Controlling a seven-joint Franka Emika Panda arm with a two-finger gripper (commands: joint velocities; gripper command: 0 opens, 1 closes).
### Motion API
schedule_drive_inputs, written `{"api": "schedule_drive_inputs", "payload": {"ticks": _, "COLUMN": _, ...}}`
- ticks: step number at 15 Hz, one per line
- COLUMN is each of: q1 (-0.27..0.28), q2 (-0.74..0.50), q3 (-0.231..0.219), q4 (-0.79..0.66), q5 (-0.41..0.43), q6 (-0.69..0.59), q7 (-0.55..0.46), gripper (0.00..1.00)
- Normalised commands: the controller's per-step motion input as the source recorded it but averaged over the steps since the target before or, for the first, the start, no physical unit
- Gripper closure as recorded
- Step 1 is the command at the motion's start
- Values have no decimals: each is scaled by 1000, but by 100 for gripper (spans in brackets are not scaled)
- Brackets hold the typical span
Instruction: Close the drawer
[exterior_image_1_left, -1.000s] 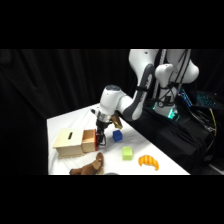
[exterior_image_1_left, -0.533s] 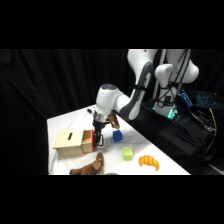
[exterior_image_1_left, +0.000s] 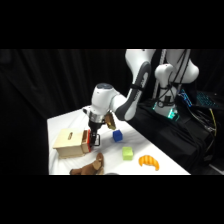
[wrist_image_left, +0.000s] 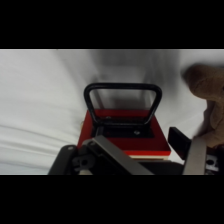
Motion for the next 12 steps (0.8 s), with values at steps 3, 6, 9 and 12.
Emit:
{"api": "schedule_drive_inputs", "payload": {"ticks": 3, "q1": -149, "q2": 299, "q3": 144, "q4": 398, "q5": 61, "q6": -53, "q7": -70, "gripper": 0}}
{"api": "schedule_drive_inputs", "payload": {"ticks": 6, "q1": -61, "q2": 203, "q3": 57, "q4": 379, "q5": 35, "q6": -88, "q7": -59, "gripper": 0}}
{"api": "schedule_drive_inputs", "payload": {"ticks": 9, "q1": -12, "q2": 102, "q3": 3, "q4": 309, "q5": -3, "q6": -96, "q7": -43, "gripper": 0}}
{"api": "schedule_drive_inputs", "payload": {"ticks": 12, "q1": -19, "q2": 60, "q3": -7, "q4": 258, "q5": -24, "q6": -85, "q7": -38, "gripper": 0}}
